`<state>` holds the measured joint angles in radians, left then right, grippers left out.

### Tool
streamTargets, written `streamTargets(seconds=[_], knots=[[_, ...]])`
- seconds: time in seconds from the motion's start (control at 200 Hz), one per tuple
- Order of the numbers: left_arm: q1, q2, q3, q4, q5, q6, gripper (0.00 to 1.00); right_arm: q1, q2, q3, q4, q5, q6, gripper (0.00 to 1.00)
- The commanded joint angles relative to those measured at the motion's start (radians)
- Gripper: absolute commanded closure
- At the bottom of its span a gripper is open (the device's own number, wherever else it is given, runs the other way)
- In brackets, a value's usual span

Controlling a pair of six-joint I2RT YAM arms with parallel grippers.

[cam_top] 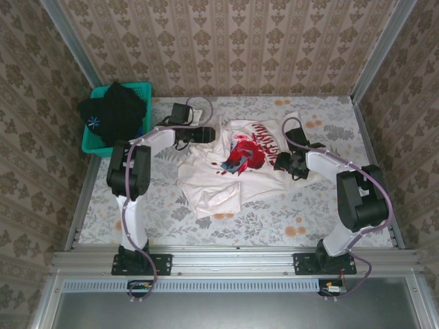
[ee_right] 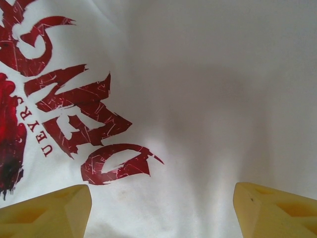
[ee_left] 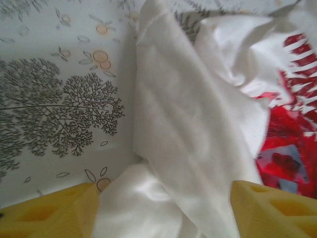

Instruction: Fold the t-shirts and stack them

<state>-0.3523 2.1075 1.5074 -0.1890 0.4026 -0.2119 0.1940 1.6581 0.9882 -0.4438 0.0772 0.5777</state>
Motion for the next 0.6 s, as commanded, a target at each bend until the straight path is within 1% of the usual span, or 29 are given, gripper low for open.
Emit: streamTargets(seconds=[0.0, 0.095, 0.19, 0.24, 0.295, 0.33, 0.39, 0.445, 0.485, 0.57, 0.595], knots=[[-0.012, 0.072, 0.12, -0.118, 0.011, 0.057, 0.34, -0.005, 0.016, -0.018, 0.019, -0.004, -0.012, 0.23], [-0.018, 0.114, 0.166, -0.111, 0.004, 0.064, 0.32, -0.007, 0.014, -0.028, 0.028, -0.007, -0.012, 0.23], [-0.024, 0.181, 0.286, -0.152, -0.004, 0.066, 0.3, -0.009, 0.022, -0.024, 0.026, -0.012, -0.017, 0.23], [-0.026, 0.224, 0.354, -0.165, -0.008, 0.062, 0.25, -0.008, 0.023, -0.027, 0.032, -0.019, -0.018, 0.23], [-0.029, 0.275, 0.425, -0.186, 0.004, 0.049, 0.27, -0.009, 0.023, -0.03, 0.035, -0.021, -0.016, 0.23], [-0.03, 0.3, 0.464, -0.187, 0.018, 0.038, 0.31, -0.008, 0.021, -0.032, 0.036, -0.021, -0.016, 0.23], [-0.035, 0.329, 0.499, -0.186, 0.031, 0.029, 0.48, -0.01, 0.016, -0.04, 0.041, -0.022, -0.014, 0.23], [-0.036, 0.338, 0.511, -0.182, 0.034, 0.022, 0.6, -0.009, 0.014, -0.047, 0.043, -0.021, -0.015, 0.23], [-0.036, 0.338, 0.511, -0.179, 0.033, 0.019, 0.66, -0.01, 0.012, -0.05, 0.043, -0.021, -0.015, 0.23], [-0.036, 0.33, 0.513, -0.187, 0.036, 0.022, 0.74, -0.013, 0.015, -0.053, 0.043, -0.021, -0.021, 0.23], [-0.036, 0.326, 0.513, -0.19, 0.037, 0.025, 0.79, -0.015, 0.016, -0.053, 0.045, -0.022, -0.022, 0.24]])
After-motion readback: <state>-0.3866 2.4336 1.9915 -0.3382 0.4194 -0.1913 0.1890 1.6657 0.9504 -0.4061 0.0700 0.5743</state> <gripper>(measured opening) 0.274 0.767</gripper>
